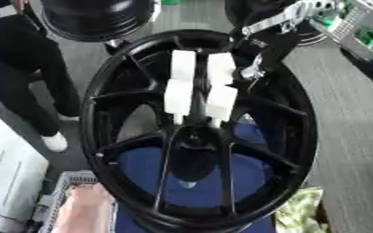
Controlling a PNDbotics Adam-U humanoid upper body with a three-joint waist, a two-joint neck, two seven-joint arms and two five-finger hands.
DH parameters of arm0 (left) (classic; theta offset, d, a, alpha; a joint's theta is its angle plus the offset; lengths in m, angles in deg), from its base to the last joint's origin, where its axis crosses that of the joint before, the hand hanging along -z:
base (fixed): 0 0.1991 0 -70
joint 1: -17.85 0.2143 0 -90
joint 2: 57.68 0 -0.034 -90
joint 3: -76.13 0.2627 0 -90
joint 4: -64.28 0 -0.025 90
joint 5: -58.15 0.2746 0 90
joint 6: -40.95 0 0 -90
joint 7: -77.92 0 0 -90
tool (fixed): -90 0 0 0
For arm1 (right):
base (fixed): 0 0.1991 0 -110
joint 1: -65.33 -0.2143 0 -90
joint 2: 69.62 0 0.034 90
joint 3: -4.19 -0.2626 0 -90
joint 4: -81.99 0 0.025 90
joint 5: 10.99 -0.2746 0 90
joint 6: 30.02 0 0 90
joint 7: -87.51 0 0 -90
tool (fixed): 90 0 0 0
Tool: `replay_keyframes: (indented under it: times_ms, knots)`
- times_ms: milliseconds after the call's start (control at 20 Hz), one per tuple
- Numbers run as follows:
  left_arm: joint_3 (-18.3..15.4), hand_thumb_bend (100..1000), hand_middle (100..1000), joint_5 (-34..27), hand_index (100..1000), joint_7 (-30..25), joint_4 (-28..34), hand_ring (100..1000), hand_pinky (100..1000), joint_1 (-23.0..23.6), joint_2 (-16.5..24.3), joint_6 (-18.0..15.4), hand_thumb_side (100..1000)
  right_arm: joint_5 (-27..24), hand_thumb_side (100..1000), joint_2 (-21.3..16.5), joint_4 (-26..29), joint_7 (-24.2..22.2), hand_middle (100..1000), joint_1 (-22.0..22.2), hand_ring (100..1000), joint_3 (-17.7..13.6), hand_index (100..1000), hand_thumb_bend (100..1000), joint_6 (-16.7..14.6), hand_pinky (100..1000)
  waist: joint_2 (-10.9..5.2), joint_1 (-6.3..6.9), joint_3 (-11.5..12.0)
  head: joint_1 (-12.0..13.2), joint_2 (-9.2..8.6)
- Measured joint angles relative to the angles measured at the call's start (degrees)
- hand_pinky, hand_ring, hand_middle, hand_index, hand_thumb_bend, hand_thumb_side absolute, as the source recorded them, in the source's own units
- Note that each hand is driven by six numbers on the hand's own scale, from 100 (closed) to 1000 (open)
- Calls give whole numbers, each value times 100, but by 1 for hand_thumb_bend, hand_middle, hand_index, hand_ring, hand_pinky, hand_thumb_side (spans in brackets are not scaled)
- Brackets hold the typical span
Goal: Pull the pin out of the wheel hub.
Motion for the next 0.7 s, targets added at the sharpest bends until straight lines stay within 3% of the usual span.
replay_keyframes:
  times_ms: [700]
  knots:
    - [0,448,709,0,772,0,0,864,650,-40,0,0,774,-70,639,111,38,7,902,-41,954,58,968,247,38,900,0,0,62,-60,0]
